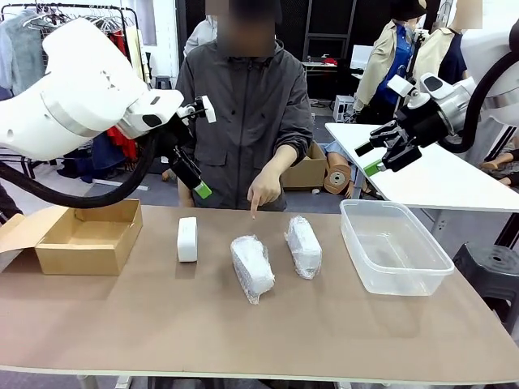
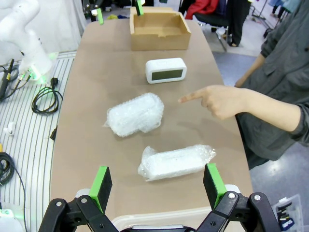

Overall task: Separate and place wrapped and unwrapped clocks.
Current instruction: Pick up the Digital clock indicated by the person.

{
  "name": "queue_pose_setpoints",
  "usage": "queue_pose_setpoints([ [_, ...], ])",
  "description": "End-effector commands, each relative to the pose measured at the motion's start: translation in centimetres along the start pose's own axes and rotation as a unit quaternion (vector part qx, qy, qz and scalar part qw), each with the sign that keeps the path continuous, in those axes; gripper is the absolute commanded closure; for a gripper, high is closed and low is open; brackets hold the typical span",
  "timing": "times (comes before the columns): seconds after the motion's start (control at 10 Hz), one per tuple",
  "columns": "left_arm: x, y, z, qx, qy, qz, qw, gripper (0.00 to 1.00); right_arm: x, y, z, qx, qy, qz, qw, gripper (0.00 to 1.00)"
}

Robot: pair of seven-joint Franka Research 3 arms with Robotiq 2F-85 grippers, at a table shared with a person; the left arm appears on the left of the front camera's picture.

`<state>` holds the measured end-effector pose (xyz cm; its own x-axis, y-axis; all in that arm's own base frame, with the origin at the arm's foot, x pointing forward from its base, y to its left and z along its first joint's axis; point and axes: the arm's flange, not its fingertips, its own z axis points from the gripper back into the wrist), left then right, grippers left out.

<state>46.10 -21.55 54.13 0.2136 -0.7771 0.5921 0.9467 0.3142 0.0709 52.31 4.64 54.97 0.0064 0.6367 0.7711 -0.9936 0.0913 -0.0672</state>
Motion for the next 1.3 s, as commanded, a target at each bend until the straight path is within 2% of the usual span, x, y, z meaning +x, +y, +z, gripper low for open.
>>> queue_pose_setpoints([
  [0.0, 0.0, 0.1, 0.6, 0.006, -0.002, 0.003, 1.000, 0.00, 0.2, 0.0, 0.1, 0.001, 0.001, 0.001, 1.000, 0.00],
  [0.1, 0.0, 0.0, 0.0, 0.000, 0.000, 0.000, 1.000, 0.00, 0.2, 0.0, 0.1, 0.001, 0.001, 0.001, 1.000, 0.00],
  [0.2, 0.8, -0.4, 0.1, 0.013, 0.012, 0.038, 0.999, 0.00, 0.2, 0.0, 0.1, 0.001, 0.001, 0.001, 1.000, 0.00],
  [0.3, 2.1, -1.0, -0.5, -0.002, 0.041, 0.068, 0.997, 0.00, 0.2, 0.0, 0.1, 0.001, 0.001, 0.001, 1.000, 0.00],
  [0.4, 3.6, -1.5, -1.3, -0.020, 0.073, 0.102, 0.992, 0.00, 0.2, 0.0, 0.1, 0.001, 0.001, 0.001, 1.000, 0.00],
  [0.6, 6.2, -3.0, -3.1, -0.022, 0.105, 0.170, 0.980, 0.00, 0.2, 0.0, 0.1, 0.001, 0.001, 0.001, 1.000, 0.00],
  [0.7, 7.2, -3.3, -4.4, -0.016, 0.119, 0.244, 0.962, 0.00, 0.2, 0.0, 0.1, 0.001, 0.001, 0.001, 1.000, 0.00],
  [0.8, 7.9, -3.7, -5.7, -0.031, 0.089, 0.285, 0.954, 0.00, 0.2, 0.0, 0.1, 0.001, 0.001, 0.001, 1.000, 0.00],
  [0.9, 8.3, -3.6, -7.4, -0.005, 0.100, 0.331, 0.938, 0.00, 0.2, 0.0, 0.1, 0.001, 0.001, 0.001, 1.000, 0.00],
  [1.0, 8.6, -3.7, -9.0, 0.045, 0.116, 0.378, 0.917, 0.00, 0.2, 0.0, 0.1, 0.001, 0.001, 0.001, 1.000, 0.00],
  [1.2, 8.6, -3.4, -11.9, 0.080, 0.134, 0.444, 0.882, 0.00, 0.2, 0.0, 0.1, 0.001, 0.001, 0.001, 1.000, 0.00],
])
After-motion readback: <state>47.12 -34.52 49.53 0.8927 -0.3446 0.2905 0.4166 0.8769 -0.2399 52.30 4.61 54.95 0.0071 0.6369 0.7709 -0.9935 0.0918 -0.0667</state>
